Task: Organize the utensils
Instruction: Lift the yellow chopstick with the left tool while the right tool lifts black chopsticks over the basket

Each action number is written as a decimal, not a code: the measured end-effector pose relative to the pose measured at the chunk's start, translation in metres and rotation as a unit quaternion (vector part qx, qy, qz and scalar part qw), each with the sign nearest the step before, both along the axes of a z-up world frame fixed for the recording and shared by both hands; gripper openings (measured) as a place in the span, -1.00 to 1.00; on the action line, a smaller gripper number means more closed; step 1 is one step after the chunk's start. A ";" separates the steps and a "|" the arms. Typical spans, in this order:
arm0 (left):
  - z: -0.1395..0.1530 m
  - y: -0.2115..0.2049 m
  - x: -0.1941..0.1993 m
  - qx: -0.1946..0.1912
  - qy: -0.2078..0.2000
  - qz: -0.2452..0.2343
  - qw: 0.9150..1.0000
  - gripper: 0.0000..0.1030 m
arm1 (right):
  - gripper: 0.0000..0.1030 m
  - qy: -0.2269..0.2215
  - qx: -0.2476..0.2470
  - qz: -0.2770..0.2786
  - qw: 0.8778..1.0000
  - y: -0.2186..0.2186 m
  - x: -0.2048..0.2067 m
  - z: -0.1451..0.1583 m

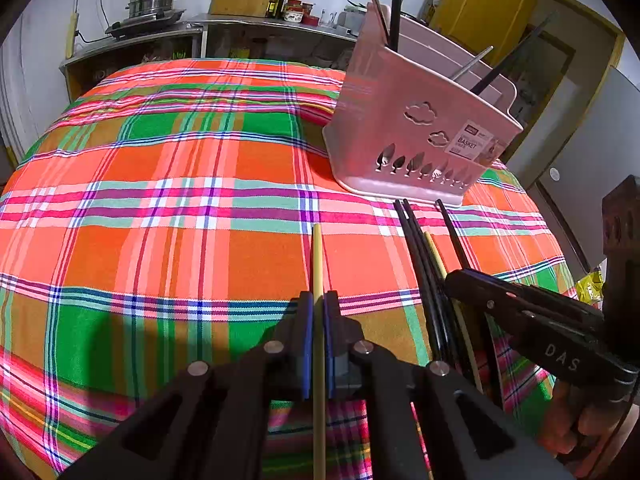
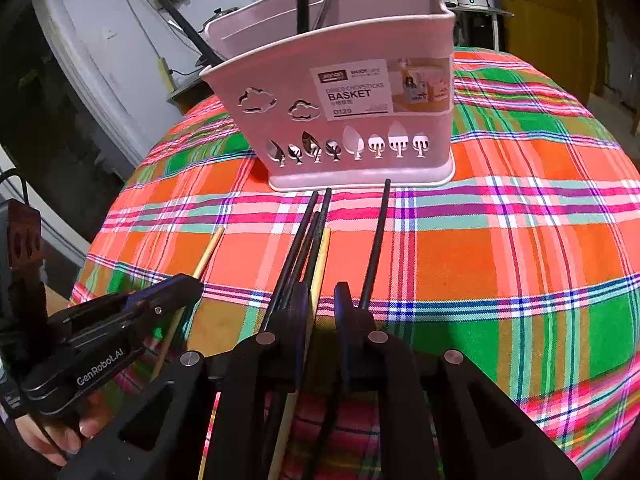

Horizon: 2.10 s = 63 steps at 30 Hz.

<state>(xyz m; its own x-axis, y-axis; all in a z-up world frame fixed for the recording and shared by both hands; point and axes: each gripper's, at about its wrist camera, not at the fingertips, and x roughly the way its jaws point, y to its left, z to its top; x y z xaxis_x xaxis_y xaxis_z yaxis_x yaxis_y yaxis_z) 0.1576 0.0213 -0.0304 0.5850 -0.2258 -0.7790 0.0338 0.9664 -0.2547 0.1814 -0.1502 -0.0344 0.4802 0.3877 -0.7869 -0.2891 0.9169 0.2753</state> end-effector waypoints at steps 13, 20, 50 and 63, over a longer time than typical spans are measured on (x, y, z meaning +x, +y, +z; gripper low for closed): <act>0.002 -0.005 0.013 0.020 0.011 -0.018 1.000 -0.88 | -0.73 0.009 -0.023 -0.007 1.000 0.000 0.005 0.002; 0.004 -0.013 0.031 0.048 0.028 -0.045 0.997 -0.87 | -0.74 0.010 -0.054 0.006 0.998 0.013 0.018 0.003; 0.031 -0.018 0.044 0.046 0.018 -0.062 0.997 -0.89 | -0.89 -0.009 -0.027 0.003 1.000 0.006 0.025 0.026; 0.108 -0.012 0.025 0.019 -0.053 -0.065 0.996 -0.89 | -0.90 -0.072 0.008 -0.008 0.997 -0.015 0.010 0.091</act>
